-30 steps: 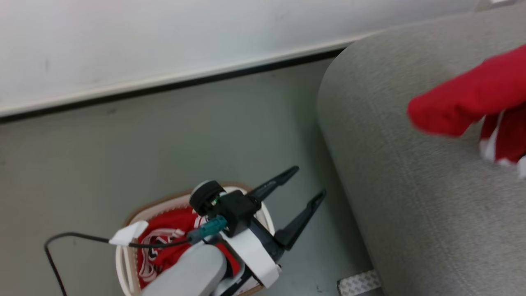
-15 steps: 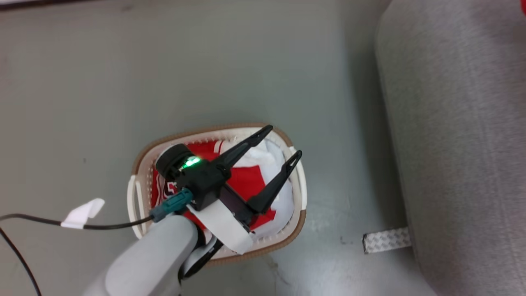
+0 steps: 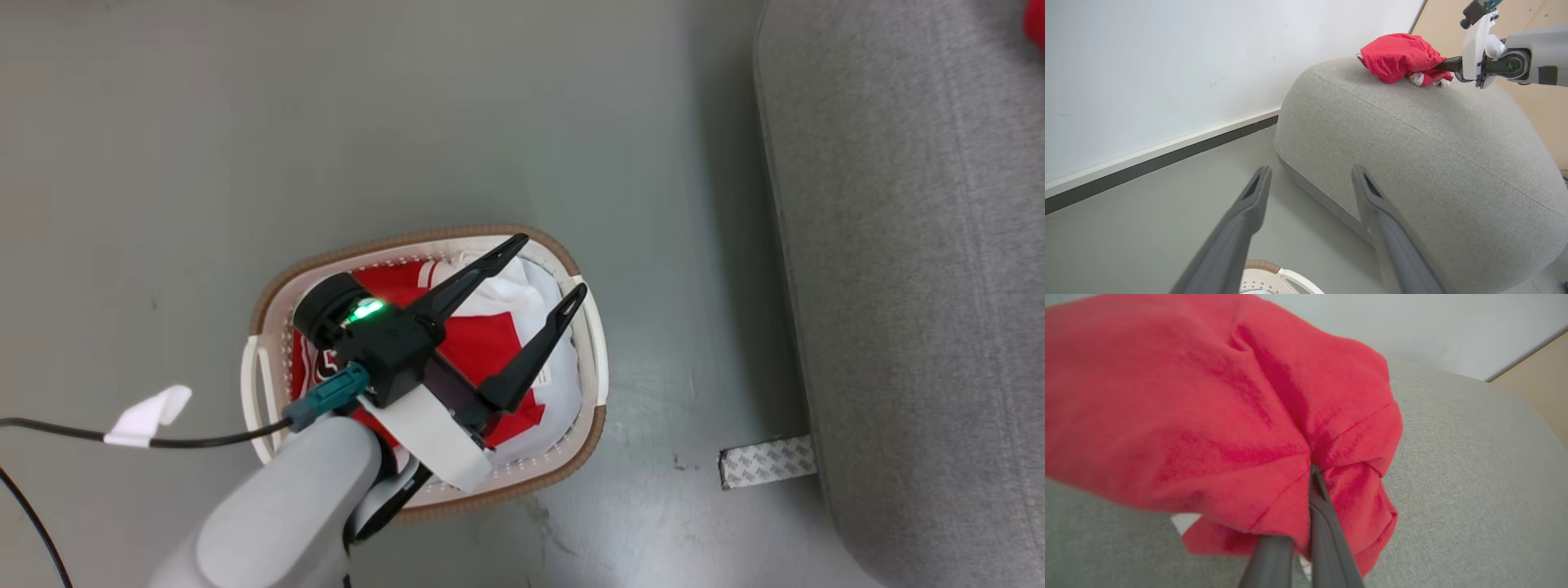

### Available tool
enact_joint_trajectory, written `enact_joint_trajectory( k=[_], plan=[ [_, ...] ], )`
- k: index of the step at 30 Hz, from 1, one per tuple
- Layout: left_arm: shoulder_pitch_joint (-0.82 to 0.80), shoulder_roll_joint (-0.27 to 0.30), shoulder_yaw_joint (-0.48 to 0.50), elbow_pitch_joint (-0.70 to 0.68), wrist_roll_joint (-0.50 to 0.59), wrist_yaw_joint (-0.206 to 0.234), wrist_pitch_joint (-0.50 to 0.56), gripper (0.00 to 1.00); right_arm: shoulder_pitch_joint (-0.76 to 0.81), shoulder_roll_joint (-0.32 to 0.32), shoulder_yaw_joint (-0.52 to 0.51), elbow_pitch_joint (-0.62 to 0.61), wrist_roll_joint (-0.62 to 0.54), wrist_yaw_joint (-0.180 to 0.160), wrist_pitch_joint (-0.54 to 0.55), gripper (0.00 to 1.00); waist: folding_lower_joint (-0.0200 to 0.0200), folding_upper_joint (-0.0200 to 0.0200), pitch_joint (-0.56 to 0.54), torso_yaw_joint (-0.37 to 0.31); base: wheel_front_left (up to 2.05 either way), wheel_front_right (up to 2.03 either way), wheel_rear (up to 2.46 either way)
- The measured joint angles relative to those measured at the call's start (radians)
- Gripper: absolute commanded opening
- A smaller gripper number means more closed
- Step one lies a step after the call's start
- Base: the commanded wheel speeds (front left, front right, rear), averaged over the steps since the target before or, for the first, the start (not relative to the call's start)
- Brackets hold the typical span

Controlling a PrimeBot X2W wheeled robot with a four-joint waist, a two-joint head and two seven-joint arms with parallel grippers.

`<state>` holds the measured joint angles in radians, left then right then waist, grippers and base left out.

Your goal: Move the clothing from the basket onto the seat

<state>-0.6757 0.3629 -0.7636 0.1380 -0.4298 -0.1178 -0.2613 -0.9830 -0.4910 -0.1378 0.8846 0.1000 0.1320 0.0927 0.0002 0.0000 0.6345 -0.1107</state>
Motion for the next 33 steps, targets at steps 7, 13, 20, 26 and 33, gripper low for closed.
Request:
enact_joint_trajectory(
  k=[7,13,20,26,33],
  plan=[
    [0.020,-0.020,0.013,0.031,-0.011,0.006,-0.002,1.00,0.017,0.000,0.059,0.012,-0.011,0.000,-0.055,1.00,-0.0001,0.0000,-0.075,-0.006,0.00,0.00,0.00],
    [0.070,-0.048,0.068,0.051,-0.027,0.018,-0.002,1.00,0.076,-0.028,0.143,-0.033,0.039,0.000,-0.118,1.00,-0.0002,0.0000,-0.187,0.002,0.00,0.00,0.00],
    [0.141,-0.100,0.137,0.077,-0.030,0.030,-0.003,1.00,0.166,-0.059,0.257,-0.167,0.166,0.000,-0.184,1.00,-0.0003,0.0000,-0.344,0.026,0.00,0.00,0.00],
    [0.201,-0.131,0.186,0.109,-0.028,0.031,-0.003,1.00,0.282,-0.053,0.318,-0.319,0.271,0.000,-0.231,1.00,-0.0005,0.0000,-0.476,0.063,0.00,0.00,0.00],
    [0.291,-0.150,0.297,0.128,-0.021,0.057,-0.003,1.00,0.480,0.027,0.285,-0.518,0.288,0.000,-0.270,1.00,-0.0006,0.0000,-0.606,0.116,0.00,0.00,0.00]
  ],
)
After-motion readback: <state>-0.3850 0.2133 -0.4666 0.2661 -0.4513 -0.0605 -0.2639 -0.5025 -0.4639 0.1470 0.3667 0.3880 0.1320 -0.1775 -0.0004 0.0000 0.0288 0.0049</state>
